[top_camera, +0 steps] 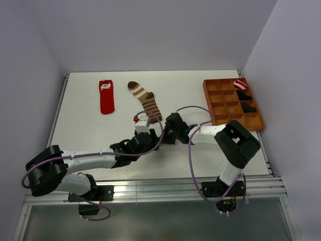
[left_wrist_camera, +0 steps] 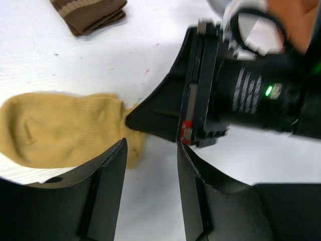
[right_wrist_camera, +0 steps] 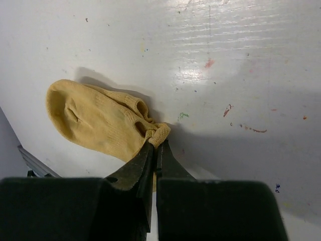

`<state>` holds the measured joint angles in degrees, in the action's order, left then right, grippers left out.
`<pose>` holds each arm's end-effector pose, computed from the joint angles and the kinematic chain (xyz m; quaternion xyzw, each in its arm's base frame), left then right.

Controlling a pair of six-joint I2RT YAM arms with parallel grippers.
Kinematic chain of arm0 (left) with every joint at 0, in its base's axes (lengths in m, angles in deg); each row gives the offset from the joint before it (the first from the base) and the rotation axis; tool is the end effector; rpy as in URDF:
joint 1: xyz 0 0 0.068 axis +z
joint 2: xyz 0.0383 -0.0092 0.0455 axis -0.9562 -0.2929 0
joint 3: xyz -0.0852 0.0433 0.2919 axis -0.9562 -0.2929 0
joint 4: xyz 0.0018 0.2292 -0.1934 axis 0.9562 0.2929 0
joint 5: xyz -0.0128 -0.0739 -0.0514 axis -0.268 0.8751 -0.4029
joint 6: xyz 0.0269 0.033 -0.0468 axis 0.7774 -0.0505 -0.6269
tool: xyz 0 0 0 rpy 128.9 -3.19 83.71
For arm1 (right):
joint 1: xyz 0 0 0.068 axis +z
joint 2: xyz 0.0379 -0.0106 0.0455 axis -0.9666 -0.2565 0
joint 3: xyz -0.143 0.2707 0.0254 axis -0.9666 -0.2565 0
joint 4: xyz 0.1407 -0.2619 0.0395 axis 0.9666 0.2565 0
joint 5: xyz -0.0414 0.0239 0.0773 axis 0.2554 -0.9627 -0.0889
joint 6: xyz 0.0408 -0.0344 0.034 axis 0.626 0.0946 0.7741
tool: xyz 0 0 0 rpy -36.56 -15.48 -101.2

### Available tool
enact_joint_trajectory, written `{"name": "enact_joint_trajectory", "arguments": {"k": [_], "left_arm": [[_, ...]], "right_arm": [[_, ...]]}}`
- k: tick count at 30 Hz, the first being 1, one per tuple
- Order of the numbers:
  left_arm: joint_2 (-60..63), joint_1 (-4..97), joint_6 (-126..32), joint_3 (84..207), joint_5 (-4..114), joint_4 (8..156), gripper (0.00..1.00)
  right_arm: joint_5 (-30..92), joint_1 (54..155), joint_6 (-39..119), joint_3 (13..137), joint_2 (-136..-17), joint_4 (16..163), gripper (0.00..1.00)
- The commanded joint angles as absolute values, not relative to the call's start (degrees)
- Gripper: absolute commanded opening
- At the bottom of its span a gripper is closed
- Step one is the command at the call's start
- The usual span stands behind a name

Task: Roll the socks
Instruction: Roll the sock at the center of the board.

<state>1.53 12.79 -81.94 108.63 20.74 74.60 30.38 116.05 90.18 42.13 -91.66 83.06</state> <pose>0.1697 -0.2531 0.2049 -0.0113 0.8539 -0.2707 0.4444 0.2626 0.2373 0.1263 0.1047 0.9245 0.3177 0.1830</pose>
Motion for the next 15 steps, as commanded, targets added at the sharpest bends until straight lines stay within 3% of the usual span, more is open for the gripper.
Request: {"name": "enact_joint_trajectory", "arguments": {"k": [1, 15], "left_arm": [[-1.5, 7.8, -71.4, 109.1, 6.6, 75.4, 0.49], [-15.8, -2.0, -59.0, 114.1, -6.4, 69.2, 0.45]], "right_arm": [[31.3, 116.4, 89.9, 44.6, -91.4, 88.5, 0.00], [29.0, 116.4, 89.3, 46.5, -92.4, 91.3, 0.00]]}}
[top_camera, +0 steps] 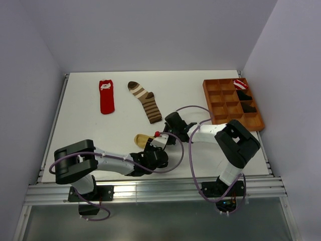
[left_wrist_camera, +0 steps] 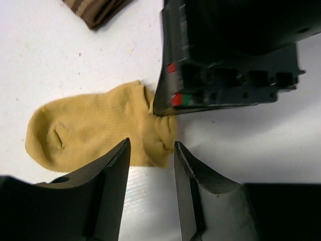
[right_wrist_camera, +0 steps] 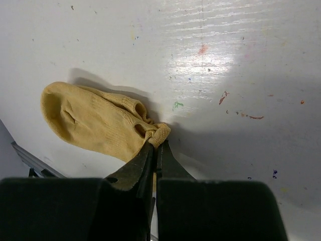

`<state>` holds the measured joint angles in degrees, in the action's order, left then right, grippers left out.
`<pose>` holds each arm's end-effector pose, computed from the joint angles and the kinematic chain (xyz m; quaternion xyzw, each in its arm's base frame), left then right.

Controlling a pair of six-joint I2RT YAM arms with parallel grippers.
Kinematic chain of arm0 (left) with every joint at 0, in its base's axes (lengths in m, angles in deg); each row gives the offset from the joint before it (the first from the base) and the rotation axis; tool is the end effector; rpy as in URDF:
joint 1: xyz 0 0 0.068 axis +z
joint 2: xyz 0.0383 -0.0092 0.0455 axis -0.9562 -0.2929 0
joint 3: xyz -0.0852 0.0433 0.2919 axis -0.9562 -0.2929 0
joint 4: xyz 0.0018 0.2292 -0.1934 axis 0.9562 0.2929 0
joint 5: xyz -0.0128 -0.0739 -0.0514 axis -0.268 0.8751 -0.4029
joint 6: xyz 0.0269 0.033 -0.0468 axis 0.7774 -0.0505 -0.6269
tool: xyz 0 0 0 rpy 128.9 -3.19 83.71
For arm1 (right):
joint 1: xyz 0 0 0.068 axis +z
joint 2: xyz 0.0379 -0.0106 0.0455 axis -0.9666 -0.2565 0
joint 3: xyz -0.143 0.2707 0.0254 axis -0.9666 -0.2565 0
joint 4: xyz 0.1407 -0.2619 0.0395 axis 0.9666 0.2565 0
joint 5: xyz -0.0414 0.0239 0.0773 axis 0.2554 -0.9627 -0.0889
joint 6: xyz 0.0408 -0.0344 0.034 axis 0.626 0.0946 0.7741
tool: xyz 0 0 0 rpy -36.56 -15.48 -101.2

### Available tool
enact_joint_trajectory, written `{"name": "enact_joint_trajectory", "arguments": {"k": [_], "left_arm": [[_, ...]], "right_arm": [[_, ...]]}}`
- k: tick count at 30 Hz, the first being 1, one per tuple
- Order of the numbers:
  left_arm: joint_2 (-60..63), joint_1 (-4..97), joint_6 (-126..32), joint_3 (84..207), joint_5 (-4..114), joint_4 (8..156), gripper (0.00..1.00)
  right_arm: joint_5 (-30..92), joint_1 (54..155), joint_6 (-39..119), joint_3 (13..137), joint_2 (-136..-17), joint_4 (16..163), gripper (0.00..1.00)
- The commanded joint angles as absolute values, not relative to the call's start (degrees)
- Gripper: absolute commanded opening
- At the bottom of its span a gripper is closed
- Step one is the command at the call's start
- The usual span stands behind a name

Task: Roll the socks
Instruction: Roll the sock at the center of the board.

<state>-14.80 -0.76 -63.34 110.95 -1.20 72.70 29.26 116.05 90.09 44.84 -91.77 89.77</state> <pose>0.1256 -0.3012 0.1436 0.1746 0.8348 -0.0492 0.5198 0.2638 0.2396 0.1308 0.1049 0.9361 0.2987 0.1534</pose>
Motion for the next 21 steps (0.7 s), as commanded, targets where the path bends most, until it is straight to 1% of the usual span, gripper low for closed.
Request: {"name": "enact_joint_trajectory", "arguments": {"k": [1, 7, 11, 21], "left_arm": [[-16.7, -2.7, -58.5, 114.6, -6.8, 69.1, 0.45], [-19.8, -4.2, -55.9, 116.8, -7.0, 69.1, 0.45], [-21.9, -4.2, -57.1, 118.4, -6.0, 71.2, 0.46], [-27.4, -3.1, -61.2, 122.6, -8.8, 78.2, 0.46]], "right_arm": [[28.8, 116.4, 89.3, 46.3, -92.5, 91.2, 0.00], [27.7, 116.4, 89.1, 46.4, -93.1, 90.8, 0.00], [27.1, 116.4, 89.0, 46.2, -93.2, 90.4, 0.00], [25.3, 116.4, 88.3, 46.1, -94.0, 90.0, 0.00]]}}
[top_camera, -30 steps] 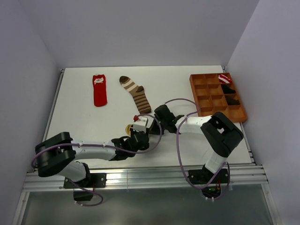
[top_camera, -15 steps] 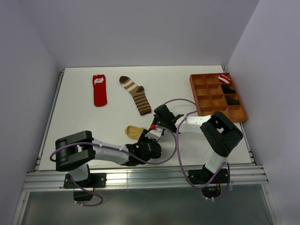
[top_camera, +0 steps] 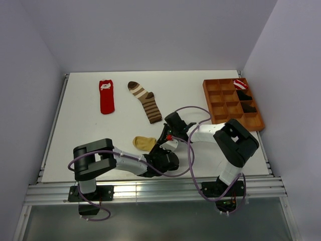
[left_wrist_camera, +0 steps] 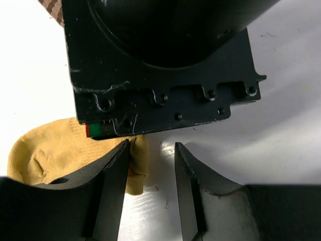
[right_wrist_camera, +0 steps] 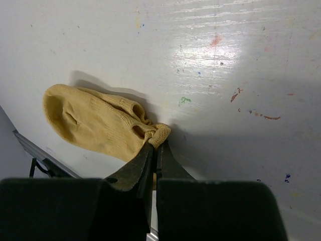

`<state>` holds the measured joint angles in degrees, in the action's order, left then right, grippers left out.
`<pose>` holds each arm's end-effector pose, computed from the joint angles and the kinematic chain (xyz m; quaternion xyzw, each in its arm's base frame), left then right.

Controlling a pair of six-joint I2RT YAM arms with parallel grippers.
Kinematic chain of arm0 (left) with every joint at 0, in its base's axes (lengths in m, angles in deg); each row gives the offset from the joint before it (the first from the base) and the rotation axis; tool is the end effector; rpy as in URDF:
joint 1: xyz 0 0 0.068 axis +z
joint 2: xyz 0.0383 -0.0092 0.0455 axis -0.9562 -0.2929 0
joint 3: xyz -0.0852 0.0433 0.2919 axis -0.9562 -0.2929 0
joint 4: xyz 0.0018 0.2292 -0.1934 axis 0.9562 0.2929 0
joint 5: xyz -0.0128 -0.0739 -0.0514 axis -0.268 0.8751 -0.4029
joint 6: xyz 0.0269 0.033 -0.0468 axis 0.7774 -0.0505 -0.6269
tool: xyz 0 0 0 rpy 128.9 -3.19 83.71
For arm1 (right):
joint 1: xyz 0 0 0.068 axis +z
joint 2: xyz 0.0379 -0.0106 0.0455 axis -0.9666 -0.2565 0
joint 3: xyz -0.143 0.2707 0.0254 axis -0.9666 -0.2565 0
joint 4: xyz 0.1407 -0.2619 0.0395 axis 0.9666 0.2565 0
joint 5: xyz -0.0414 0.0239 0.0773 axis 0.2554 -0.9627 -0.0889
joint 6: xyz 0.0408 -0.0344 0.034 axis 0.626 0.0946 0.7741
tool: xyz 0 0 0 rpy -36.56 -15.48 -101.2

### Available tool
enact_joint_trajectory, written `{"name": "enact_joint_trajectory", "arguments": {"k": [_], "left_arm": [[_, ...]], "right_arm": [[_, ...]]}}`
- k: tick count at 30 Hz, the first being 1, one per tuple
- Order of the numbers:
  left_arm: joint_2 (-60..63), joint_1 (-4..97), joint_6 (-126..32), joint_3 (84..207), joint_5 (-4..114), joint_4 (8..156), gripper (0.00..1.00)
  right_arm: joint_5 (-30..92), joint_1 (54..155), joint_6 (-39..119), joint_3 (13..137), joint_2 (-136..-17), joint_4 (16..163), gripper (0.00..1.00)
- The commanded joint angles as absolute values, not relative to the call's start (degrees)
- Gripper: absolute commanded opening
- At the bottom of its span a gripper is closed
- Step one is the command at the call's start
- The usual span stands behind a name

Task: Roll the socks
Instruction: Roll the sock at the center of the board.

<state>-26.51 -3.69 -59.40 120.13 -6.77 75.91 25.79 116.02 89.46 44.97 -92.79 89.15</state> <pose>0.1225 -0.3470 0.1213 0.2263 0.8194 0.0248 0.5260 0.2632 0.2427 0.1267 0.0902 0.9359 0.3142 0.1315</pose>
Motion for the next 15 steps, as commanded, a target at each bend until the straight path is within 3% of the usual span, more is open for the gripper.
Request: {"name": "enact_joint_trajectory", "arguments": {"k": [1, 11, 15], "left_arm": [[-28.2, -2.9, -61.3, 123.2, -8.8, 79.2, 0.46], [-32.8, -2.2, -67.1, 127.1, -11.1, 89.6, 0.44], [-34.1, -1.6, -70.0, 128.2, -10.6, 92.5, 0.37]], "right_arm": [[25.2, 116.4, 88.5, 46.1, -94.2, 89.8, 0.00], [23.6, 116.4, 88.5, 45.3, -94.1, 89.2, 0.00], [23.2, 116.4, 88.2, 45.3, -94.0, 89.2, 0.00]]}}
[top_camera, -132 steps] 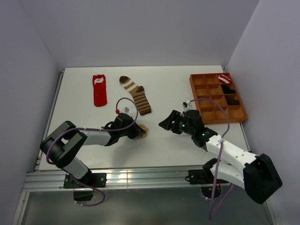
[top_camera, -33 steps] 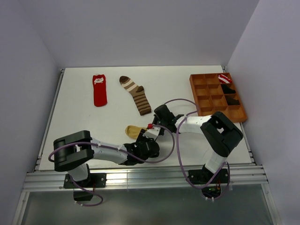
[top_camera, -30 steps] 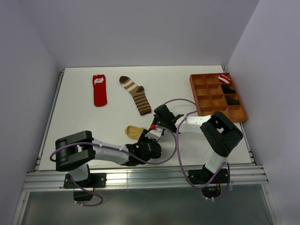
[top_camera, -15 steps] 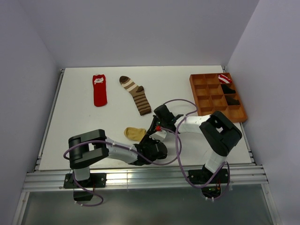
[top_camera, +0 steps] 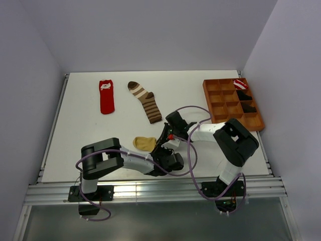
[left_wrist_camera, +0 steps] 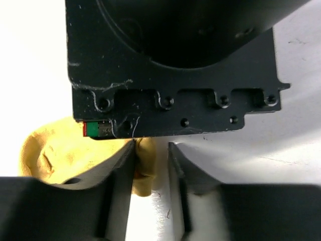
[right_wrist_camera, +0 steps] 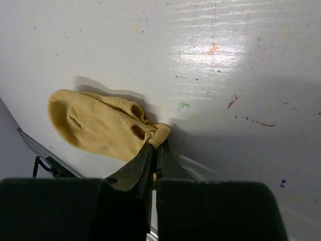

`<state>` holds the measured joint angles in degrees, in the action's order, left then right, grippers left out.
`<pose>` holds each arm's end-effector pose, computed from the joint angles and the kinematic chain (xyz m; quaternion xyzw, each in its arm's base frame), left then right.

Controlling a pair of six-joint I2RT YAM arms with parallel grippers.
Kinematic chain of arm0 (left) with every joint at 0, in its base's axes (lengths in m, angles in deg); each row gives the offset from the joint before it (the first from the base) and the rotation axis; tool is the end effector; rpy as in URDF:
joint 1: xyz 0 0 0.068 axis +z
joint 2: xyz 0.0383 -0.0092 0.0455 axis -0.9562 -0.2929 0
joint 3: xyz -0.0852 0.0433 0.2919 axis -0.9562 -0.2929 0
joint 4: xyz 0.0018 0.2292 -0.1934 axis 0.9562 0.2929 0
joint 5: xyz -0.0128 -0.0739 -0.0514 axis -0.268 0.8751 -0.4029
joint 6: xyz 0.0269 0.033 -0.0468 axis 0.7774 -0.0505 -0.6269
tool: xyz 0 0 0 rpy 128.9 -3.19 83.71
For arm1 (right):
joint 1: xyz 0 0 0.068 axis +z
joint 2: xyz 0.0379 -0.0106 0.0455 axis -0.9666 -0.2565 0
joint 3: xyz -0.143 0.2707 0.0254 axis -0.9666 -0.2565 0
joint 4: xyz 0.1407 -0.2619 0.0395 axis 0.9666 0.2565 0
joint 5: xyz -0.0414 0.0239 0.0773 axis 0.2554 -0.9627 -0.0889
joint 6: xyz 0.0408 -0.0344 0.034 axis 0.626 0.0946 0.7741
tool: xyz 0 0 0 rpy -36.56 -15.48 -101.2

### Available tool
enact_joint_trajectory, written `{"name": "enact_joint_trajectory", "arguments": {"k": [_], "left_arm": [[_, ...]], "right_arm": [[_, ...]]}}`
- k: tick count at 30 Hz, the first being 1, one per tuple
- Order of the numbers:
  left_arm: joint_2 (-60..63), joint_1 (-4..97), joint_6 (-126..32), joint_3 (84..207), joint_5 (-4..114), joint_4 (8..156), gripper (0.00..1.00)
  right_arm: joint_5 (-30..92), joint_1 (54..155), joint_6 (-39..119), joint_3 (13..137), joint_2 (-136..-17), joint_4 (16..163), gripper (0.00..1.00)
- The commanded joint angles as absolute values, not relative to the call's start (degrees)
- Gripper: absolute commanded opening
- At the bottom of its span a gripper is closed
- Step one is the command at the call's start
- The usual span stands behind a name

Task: Roll the socks
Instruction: Roll the sock at the center of the board.

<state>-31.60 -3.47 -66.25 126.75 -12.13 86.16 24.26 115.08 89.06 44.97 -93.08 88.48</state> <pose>0.1302 -0.3619 0.1132 0.1948 0.8242 0.0811 0.5255 0.2671 0.2399 0.1261 0.0896 0.9335 0.3229 0.1277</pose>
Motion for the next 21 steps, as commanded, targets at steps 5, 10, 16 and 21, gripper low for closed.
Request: {"name": "enact_joint_trajectory", "arguments": {"k": [5, 10, 16, 21], "left_arm": [[-33.1, -0.2, -73.8, 128.0, -7.7, 95.0, 0.03], [-29.6, 0.8, -75.1, 126.0, -2.3, 92.5, 0.00], [-22.1, 2.9, -75.0, 122.1, 5.0, 87.8, 0.00], [-17.0, 5.6, -75.8, 119.4, 14.1, 84.6, 0.00]], "right_arm": [[22.5, 115.7, 87.3, 44.0, -92.0, 86.2, 0.00], [21.8, 115.1, 86.4, 42.3, -88.0, 81.3, 0.09], [22.5, 113.6, 85.4, 40.9, -82.2, 77.5, 0.29], [24.0, 111.5, 85.2, 38.9, -77.3, 75.5, 0.55]]}}
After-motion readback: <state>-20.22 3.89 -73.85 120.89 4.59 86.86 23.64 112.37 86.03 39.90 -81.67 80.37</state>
